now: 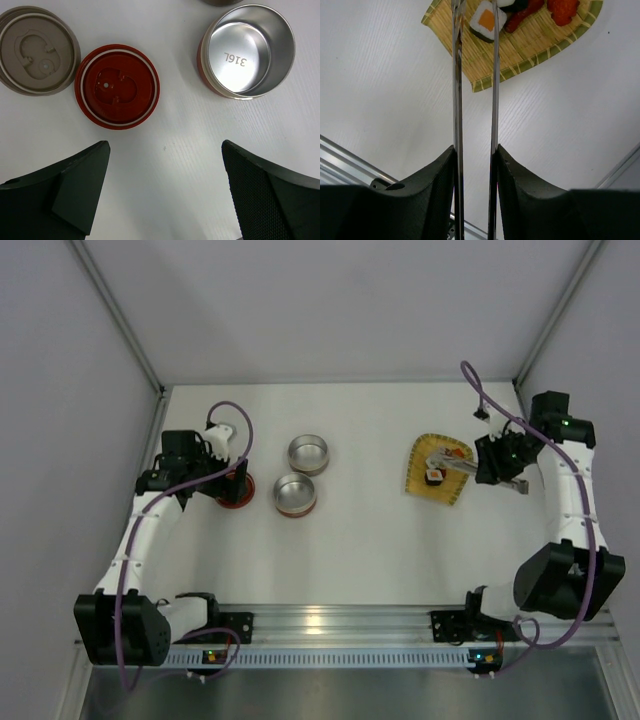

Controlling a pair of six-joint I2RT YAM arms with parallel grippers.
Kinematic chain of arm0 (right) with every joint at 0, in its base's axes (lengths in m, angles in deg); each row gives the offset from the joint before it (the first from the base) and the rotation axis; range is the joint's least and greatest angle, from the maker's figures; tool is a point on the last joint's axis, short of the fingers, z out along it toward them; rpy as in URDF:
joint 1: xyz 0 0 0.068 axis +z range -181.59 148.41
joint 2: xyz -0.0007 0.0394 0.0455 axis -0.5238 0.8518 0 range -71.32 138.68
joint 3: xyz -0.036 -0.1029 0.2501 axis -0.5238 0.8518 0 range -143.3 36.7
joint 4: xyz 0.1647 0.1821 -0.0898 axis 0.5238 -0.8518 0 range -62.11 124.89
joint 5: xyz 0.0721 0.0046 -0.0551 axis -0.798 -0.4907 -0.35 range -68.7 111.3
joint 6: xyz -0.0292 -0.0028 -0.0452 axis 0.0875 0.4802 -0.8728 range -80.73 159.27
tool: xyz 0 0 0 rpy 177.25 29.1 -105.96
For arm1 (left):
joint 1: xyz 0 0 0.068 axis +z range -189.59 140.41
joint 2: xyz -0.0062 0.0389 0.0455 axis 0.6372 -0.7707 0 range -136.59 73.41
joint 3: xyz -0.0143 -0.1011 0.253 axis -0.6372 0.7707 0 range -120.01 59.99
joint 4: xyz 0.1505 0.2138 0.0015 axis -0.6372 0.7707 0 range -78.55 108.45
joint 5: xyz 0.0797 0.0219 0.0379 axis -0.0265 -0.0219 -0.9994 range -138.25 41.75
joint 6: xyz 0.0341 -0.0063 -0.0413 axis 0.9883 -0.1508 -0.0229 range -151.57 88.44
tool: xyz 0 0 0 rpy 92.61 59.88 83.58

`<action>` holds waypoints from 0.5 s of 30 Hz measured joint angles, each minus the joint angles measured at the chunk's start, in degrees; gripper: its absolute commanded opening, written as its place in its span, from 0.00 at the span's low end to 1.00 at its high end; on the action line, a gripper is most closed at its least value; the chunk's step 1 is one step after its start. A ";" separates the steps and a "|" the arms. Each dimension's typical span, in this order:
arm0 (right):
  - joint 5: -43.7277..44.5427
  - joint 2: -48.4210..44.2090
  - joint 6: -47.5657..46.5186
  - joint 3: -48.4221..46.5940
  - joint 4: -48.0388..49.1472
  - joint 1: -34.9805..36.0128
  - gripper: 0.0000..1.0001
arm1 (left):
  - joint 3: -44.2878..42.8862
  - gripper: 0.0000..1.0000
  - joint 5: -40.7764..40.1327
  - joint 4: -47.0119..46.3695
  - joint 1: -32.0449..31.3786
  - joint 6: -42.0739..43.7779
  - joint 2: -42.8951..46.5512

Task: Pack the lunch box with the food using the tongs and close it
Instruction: Pick up the fake food from the plate.

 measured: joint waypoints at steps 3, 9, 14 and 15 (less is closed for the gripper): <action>1.81 -0.68 0.44 1.36 0.52 2.80 0.35 | -0.33 0.98 0.31 0.55 0.00 0.00 0.00; 4.66 -1.55 2.01 3.41 0.94 4.22 0.31 | -0.39 0.98 0.39 1.66 0.00 -0.02 0.02; 6.43 -2.14 7.19 6.43 1.40 4.24 0.32 | -0.39 0.98 0.39 2.40 0.00 -0.07 0.35; 6.62 -2.21 8.22 6.88 1.40 4.24 0.34 | -0.42 0.98 0.42 2.45 0.00 -0.09 0.37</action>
